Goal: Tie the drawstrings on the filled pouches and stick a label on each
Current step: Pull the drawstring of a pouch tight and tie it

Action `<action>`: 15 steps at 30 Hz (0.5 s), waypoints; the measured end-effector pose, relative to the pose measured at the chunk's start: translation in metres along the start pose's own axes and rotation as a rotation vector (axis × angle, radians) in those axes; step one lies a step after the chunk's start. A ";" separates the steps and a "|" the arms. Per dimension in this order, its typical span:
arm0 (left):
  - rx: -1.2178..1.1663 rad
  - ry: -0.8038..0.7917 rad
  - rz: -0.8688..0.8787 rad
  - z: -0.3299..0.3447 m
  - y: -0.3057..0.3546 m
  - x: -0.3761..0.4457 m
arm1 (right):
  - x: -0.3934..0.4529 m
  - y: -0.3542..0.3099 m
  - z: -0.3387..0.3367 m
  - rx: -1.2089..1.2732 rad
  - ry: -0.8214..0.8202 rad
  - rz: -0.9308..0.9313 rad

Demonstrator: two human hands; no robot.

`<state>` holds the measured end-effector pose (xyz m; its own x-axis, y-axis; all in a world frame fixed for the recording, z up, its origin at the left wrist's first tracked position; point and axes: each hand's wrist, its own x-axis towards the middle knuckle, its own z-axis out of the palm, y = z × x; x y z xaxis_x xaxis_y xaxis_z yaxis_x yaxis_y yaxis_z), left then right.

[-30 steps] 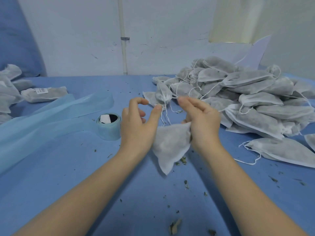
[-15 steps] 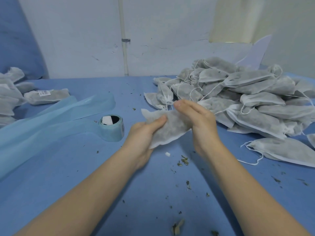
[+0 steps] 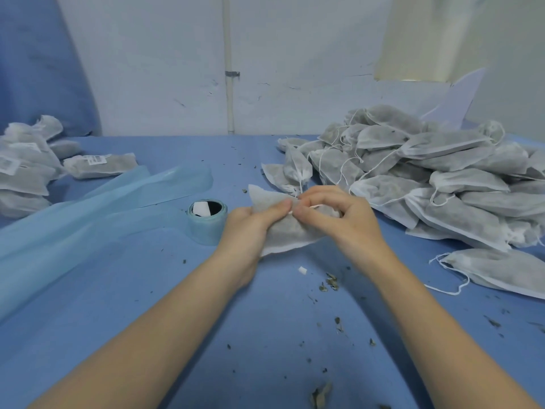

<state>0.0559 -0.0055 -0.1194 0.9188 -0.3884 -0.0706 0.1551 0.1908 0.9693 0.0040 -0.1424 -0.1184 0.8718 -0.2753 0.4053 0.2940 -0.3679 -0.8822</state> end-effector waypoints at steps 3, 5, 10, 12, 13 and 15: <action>0.051 0.007 0.046 -0.008 0.001 -0.001 | 0.000 -0.001 0.006 0.025 0.009 0.008; 0.086 0.034 0.091 -0.014 0.003 -0.005 | 0.001 -0.003 0.013 0.042 0.011 0.013; 0.154 0.281 0.268 -0.041 0.015 -0.001 | 0.019 -0.010 0.042 0.429 0.002 0.276; 0.131 0.421 0.322 -0.054 0.023 0.007 | 0.026 -0.008 0.053 0.421 -0.036 0.365; 0.116 0.483 0.336 -0.060 0.028 0.011 | 0.027 -0.004 0.058 0.282 -0.090 0.357; 0.063 0.557 0.350 -0.073 0.034 0.017 | 0.027 0.002 0.070 -0.086 -0.227 0.272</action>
<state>0.1035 0.0602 -0.1049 0.9641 0.2148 0.1561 -0.1925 0.1608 0.9680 0.0552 -0.0887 -0.1264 0.9812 -0.1726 0.0860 0.0134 -0.3839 -0.9233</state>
